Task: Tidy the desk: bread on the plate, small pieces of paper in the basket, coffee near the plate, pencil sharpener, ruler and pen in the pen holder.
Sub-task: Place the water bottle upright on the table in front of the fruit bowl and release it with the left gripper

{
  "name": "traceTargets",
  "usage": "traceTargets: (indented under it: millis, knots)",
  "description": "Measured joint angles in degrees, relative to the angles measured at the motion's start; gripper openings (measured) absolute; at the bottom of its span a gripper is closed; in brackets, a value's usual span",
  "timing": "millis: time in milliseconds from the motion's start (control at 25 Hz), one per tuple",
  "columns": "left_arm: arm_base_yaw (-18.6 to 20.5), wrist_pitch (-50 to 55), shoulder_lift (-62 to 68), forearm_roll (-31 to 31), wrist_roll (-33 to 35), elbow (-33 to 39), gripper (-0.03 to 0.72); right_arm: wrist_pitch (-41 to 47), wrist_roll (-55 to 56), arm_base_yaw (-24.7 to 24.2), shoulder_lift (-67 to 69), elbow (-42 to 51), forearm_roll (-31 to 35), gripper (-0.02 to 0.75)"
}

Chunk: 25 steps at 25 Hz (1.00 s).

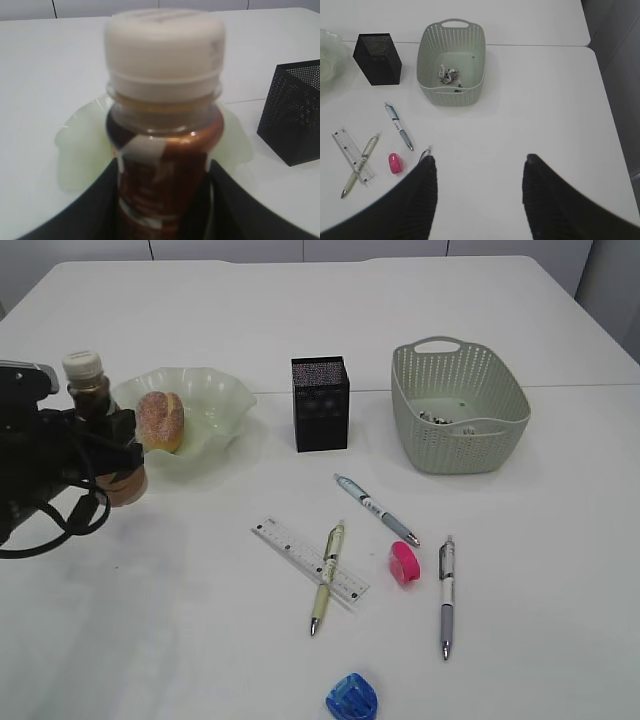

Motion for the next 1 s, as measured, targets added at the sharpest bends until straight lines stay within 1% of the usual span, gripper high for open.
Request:
traceTargets:
  millis: [160, 240, 880, 1000]
  knots:
    - [0.0, -6.4, 4.5, 0.0, 0.0, 0.0, 0.312, 0.0, 0.0, 0.0, 0.0, 0.0, 0.0, 0.433]
    - [0.0, -7.5, 6.6, 0.0, 0.0, 0.0, 0.312, 0.0, 0.0, 0.0, 0.0, 0.0, 0.0, 0.433]
    - [0.0, -10.0, 11.9, 0.2, 0.0, -0.3, 0.314, 0.0, 0.0, 0.0, 0.0, 0.0, -1.1, 0.433]
    - [0.0, -10.1, 11.9, 0.2, 0.0, -0.3, 0.347, 0.0, 0.0, 0.0, 0.0, 0.0, -1.5, 0.433]
